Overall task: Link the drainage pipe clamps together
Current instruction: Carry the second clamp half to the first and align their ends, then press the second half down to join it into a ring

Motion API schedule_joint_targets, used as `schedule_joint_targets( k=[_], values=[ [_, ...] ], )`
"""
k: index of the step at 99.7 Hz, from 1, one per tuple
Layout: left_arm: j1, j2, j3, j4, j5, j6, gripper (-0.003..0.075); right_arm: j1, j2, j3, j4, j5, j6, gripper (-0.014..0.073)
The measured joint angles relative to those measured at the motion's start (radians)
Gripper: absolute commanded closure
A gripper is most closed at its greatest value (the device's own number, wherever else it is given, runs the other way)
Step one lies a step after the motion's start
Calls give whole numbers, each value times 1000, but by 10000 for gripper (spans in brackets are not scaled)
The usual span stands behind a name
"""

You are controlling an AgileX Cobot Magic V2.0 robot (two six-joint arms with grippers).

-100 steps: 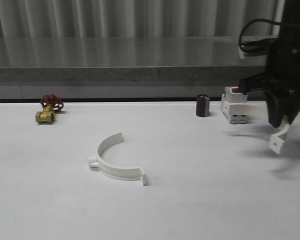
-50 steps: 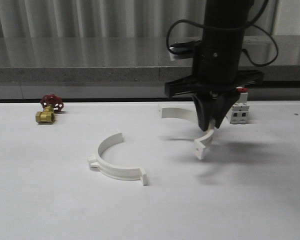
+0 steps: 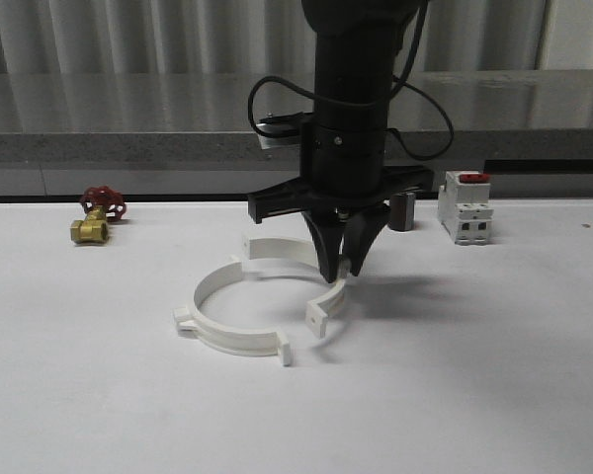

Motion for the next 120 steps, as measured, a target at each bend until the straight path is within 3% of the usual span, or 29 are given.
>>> schedule_joint_targets(
  k=[96,107,120],
  values=[
    [0,0,0,0,0,0,740,14,24,-3,31,-2,90,645],
    [0,0,0,0,0,0,740,18,24,-3,31,-3,90,563],
    [0,0,0,0,0,0,740,18,24,-3,31,-3,90,328]
  ],
)
